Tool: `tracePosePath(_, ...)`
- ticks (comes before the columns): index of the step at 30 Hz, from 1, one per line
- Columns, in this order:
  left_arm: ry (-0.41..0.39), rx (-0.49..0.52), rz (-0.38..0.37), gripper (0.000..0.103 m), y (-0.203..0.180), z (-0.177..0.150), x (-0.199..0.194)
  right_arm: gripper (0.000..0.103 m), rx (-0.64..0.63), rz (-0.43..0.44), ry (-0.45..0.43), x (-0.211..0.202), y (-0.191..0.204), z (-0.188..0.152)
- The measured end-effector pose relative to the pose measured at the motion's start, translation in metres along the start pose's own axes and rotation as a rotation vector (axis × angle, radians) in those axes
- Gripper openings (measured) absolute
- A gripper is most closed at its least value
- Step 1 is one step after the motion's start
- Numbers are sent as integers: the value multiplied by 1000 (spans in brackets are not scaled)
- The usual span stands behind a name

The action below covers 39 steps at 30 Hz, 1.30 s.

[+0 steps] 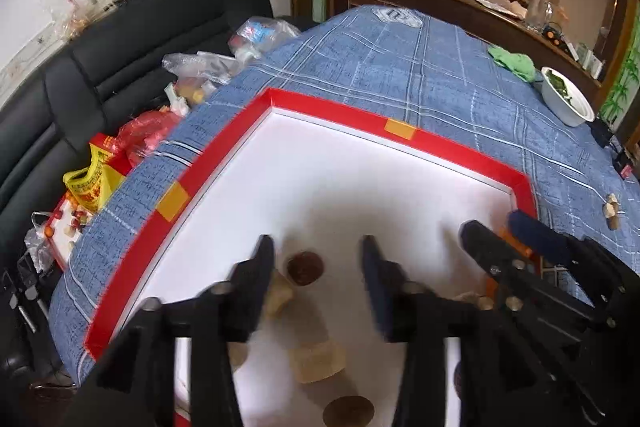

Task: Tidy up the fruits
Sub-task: 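Open both tools to drop the red dates into the tray, then move both tools back toward the remaining foods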

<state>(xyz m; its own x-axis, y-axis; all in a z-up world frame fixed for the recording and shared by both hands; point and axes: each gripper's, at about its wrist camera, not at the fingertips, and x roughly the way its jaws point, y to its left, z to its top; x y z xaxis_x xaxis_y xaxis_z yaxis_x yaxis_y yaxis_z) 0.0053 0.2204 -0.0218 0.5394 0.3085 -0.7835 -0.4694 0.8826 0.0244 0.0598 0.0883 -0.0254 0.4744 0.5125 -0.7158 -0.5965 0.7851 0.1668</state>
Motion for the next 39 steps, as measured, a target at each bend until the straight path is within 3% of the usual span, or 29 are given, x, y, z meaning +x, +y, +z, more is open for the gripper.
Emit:
tracePosePath(1, -13, 0, 15, 62, 0, 0, -2, 48, -2, -4, 9, 0, 0, -1)
tracePosePath(2, -27, -3, 21, 68, 0, 0, -6, 51, 0, -4, 8, -1, 0, -1)
tracePosePath(7, -70, -27, -9, 74, -3, 0, -22, 59, 36, -13, -36, -20, -14, -3)
tracePosePath(12, -94, -11, -61, 76, -23, -3, -32, 59, 80, -25, -93, -52, -38, -11)
tracePosePath(17, -86, 56, -122, 76, -58, -7, -34, 59, 187, -129, -125, -85, -101, -31)
tracePosePath(22, -64, 129, -174, 76, -100, -7, -30, 59, 378, -302, -88, -100, -200, -55)
tracePosePath(24, -61, 158, -197, 76, -120, -4, -27, 55, 421, -357, -64, -98, -232, -59)
tracePosePath(27, -60, 208, -211, 76, -147, -2, -24, 46, 455, -353, -33, -90, -259, -58)
tracePosePath(33, -61, 299, -267, 76, -208, 6, -13, 37, 404, -361, -2, -63, -272, -38)
tracePosePath(36, -61, 343, -311, 76, -240, 8, -6, 22, 393, -364, -2, -60, -279, -36)
tracePosePath(39, -38, 406, -370, 76, -280, 8, 6, 22, 382, -349, 3, -61, -283, -38)
